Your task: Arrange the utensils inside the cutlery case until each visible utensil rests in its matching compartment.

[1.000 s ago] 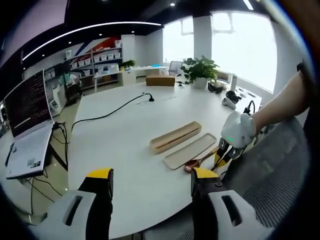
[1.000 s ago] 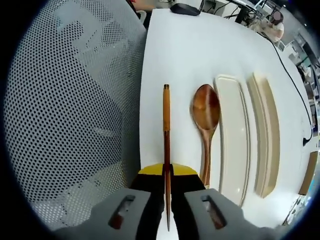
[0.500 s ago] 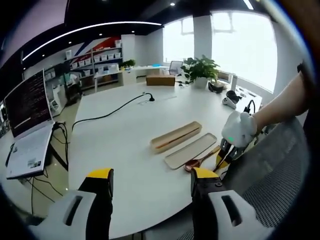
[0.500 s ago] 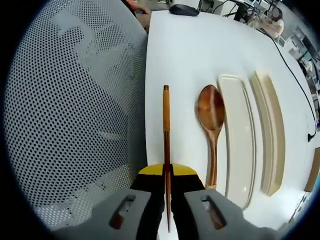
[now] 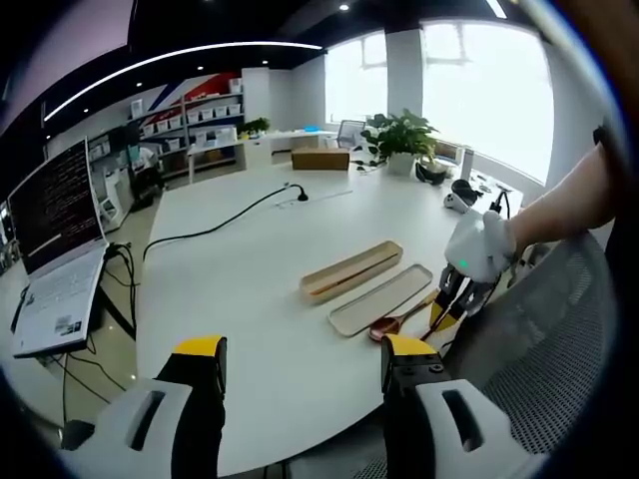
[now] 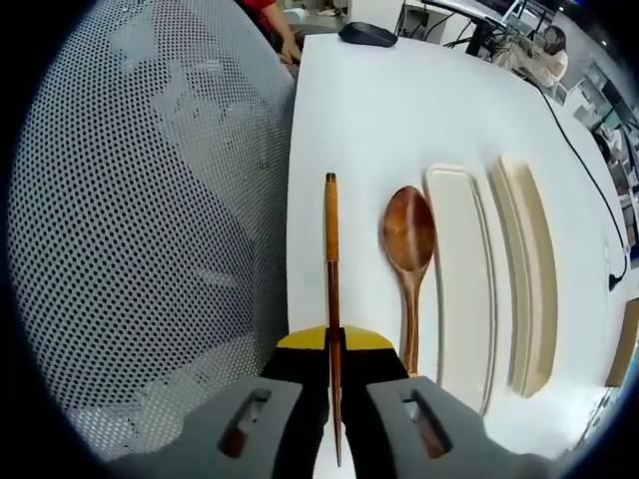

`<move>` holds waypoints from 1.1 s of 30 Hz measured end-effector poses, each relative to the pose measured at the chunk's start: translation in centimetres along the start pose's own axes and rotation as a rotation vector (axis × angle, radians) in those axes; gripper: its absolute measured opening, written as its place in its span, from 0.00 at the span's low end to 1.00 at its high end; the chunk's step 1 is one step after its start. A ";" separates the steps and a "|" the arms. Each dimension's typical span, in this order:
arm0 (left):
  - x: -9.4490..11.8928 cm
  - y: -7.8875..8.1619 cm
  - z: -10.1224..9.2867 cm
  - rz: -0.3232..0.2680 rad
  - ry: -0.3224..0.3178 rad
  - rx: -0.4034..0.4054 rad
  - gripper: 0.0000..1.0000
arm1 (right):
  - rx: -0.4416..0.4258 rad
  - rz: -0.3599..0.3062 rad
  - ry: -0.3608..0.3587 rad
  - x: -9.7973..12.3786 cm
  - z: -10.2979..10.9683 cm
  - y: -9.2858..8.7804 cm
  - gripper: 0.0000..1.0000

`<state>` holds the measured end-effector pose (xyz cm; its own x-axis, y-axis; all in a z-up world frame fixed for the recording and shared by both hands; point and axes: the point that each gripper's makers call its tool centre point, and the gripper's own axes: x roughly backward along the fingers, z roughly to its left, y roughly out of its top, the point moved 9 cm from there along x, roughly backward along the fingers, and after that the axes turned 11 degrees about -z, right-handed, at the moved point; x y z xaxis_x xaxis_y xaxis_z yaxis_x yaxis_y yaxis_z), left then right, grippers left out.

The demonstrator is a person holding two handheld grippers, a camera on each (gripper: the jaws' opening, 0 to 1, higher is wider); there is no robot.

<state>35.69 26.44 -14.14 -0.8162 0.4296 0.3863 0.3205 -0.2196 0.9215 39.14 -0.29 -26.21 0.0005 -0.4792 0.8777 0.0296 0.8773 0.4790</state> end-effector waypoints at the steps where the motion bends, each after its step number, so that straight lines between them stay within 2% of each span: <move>1: 0.0 0.0 0.0 0.000 -0.001 0.000 0.65 | -0.001 -0.001 -0.004 0.1 0.0 0.1 0.00; 15: 0.0 0.0 -0.1 0.001 -0.006 -0.003 0.65 | 0.015 -0.030 -0.071 2.7 -2.4 1.6 0.00; 33: 0.0 0.0 -0.1 -0.007 -0.007 0.003 0.65 | 0.051 -0.046 -0.141 5.0 -5.9 3.1 0.00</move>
<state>35.62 26.39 -14.11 -0.8151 0.4370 0.3803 0.3163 -0.2142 0.9242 45.13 -0.11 -20.43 -0.1398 -0.5135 0.8466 -0.0245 0.8566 0.5155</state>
